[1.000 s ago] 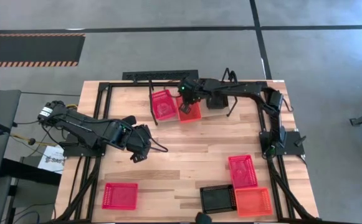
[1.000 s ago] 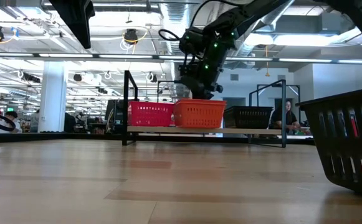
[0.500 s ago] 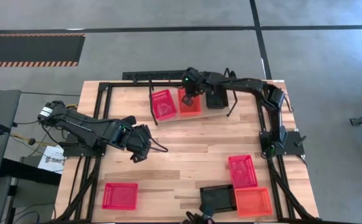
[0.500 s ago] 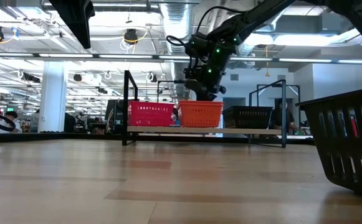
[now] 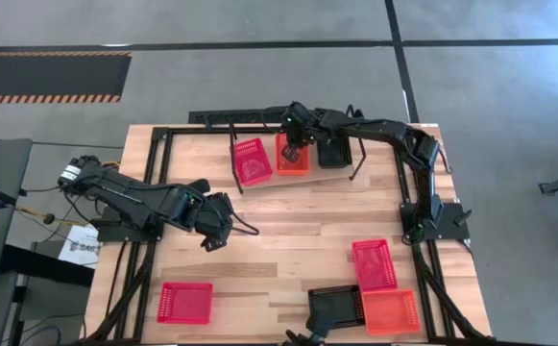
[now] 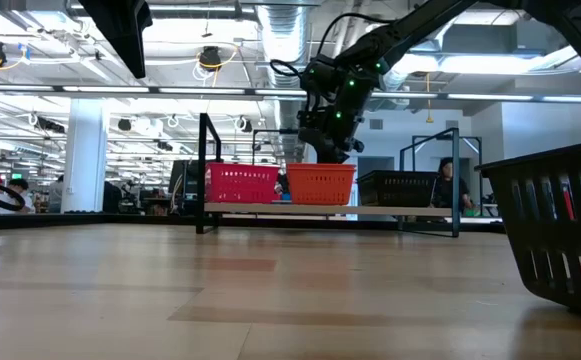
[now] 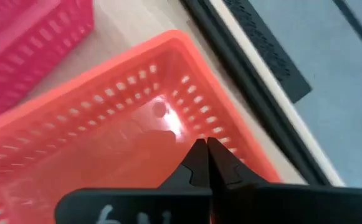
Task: Stack baskets on shelf by color
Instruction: Adjust the bin on the shelf
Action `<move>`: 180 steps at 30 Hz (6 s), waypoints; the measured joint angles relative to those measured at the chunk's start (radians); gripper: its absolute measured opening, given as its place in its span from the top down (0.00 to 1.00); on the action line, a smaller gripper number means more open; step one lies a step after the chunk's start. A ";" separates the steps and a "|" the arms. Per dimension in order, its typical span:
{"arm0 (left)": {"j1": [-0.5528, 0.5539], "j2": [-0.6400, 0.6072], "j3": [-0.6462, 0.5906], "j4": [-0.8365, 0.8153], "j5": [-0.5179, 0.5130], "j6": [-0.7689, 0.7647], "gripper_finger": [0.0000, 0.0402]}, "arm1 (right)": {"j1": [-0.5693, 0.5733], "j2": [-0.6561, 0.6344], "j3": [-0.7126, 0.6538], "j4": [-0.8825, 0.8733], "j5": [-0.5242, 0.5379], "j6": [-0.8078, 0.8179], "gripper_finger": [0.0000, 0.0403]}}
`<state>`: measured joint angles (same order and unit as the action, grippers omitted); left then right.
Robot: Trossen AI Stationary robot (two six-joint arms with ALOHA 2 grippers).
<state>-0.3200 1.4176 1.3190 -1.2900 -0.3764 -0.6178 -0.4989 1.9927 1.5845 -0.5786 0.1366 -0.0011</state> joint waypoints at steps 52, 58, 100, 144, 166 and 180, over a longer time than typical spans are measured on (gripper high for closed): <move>0.000 0.000 0.000 0.010 -0.004 0.042 0.65 | 0.461 -0.045 0.030 -0.368 0.015 0.113 1.00; 0.000 0.000 0.000 0.010 -0.005 0.043 0.65 | 0.422 -0.045 0.007 -0.392 0.083 0.097 1.00; 0.000 0.000 0.000 0.009 -0.005 0.049 0.65 | 0.318 -0.084 0.195 -0.815 0.392 0.152 1.00; 0.000 0.000 0.000 0.006 -0.009 0.053 0.65 | 0.102 -0.202 -0.070 -0.614 0.051 0.180 1.00; 0.021 0.017 -0.001 -0.045 -0.073 0.071 0.66 | 0.398 -0.380 -0.005 -0.035 -0.112 0.210 1.00; 0.255 0.021 -0.208 0.093 0.036 -0.082 1.00 | 0.729 -0.638 -0.003 -0.015 0.149 0.184 1.00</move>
<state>-0.0648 1.4387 1.1110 -1.1968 -0.3407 -0.6998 0.2305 1.3550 1.5810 -0.5939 0.2858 0.1830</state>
